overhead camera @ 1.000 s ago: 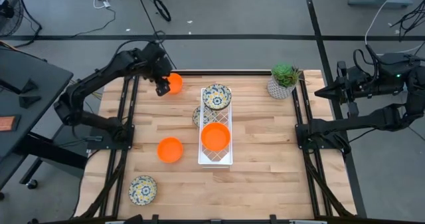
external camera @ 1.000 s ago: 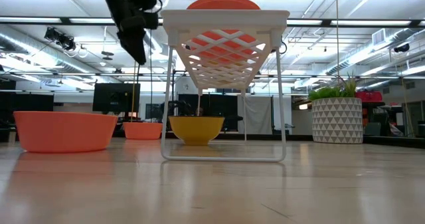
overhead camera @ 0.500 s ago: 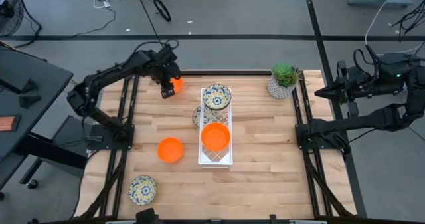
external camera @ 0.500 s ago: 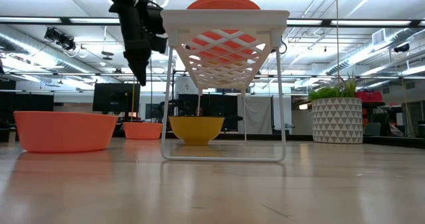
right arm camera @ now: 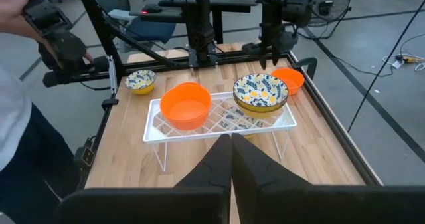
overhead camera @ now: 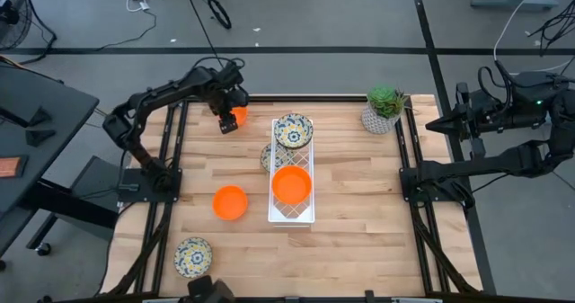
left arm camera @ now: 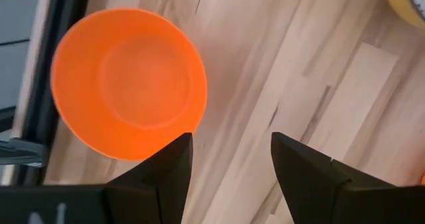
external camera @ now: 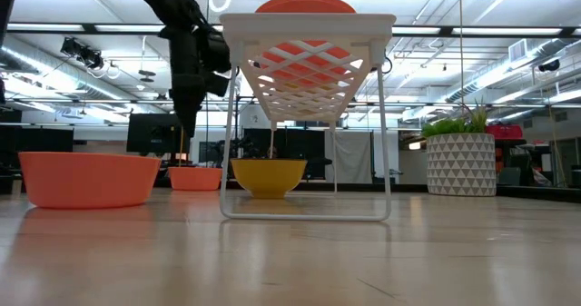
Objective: Pick & Place Mini bowls
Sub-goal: Stack the orange bowl on top of the orange bowls on the shelf
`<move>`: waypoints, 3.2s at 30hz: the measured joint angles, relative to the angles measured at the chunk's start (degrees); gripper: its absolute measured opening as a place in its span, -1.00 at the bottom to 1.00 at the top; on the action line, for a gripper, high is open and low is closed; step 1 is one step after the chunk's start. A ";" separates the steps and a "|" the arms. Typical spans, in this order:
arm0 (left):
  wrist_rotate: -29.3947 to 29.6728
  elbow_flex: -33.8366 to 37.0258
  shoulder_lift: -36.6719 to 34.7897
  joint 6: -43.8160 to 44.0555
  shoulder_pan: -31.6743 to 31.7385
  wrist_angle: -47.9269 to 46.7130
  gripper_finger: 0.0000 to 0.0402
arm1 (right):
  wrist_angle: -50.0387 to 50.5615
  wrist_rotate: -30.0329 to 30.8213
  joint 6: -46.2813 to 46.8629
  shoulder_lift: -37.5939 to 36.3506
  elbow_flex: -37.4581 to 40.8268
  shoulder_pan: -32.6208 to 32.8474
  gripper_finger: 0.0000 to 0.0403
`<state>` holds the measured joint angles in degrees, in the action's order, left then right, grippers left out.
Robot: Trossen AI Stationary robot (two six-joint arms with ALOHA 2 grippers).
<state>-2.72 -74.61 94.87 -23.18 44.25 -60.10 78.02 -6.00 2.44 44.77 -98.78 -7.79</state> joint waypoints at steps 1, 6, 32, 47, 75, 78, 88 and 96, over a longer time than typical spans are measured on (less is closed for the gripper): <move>-0.07 0.02 0.48 0.00 0.17 -0.01 0.05 | 0.00 0.00 0.00 0.00 0.00 0.01 -0.94; -0.11 0.02 3.10 -0.09 0.97 1.32 0.05 | 0.00 0.00 0.00 -0.02 0.00 0.00 -0.94; 0.09 0.04 13.18 -0.59 0.51 6.19 0.00 | 0.00 -0.02 0.00 -0.02 -0.02 0.00 -0.94; 0.13 0.04 13.18 0.02 0.50 6.82 -0.76 | 0.00 -0.01 0.00 -0.02 -0.02 0.00 -0.94; 5.71 0.06 8.61 -0.07 0.26 2.91 -0.99 | 0.00 0.00 0.00 -0.02 -0.02 0.00 -0.94; 6.49 0.04 6.73 0.02 0.02 2.22 -1.00 | 0.00 0.00 0.00 -0.02 -0.02 0.00 -0.94; 9.53 0.04 -0.01 1.54 -2.25 -1.20 -1.00 | 0.00 0.00 0.00 -0.02 -0.02 0.00 -0.94; 11.10 -2.56 -6.43 2.15 -5.10 -5.38 -1.00 | 0.00 -0.02 0.00 -0.02 -0.02 0.00 -0.94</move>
<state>8.38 -77.17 88.45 -21.03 39.14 -65.48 78.02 -6.02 2.44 44.75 -98.80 -7.79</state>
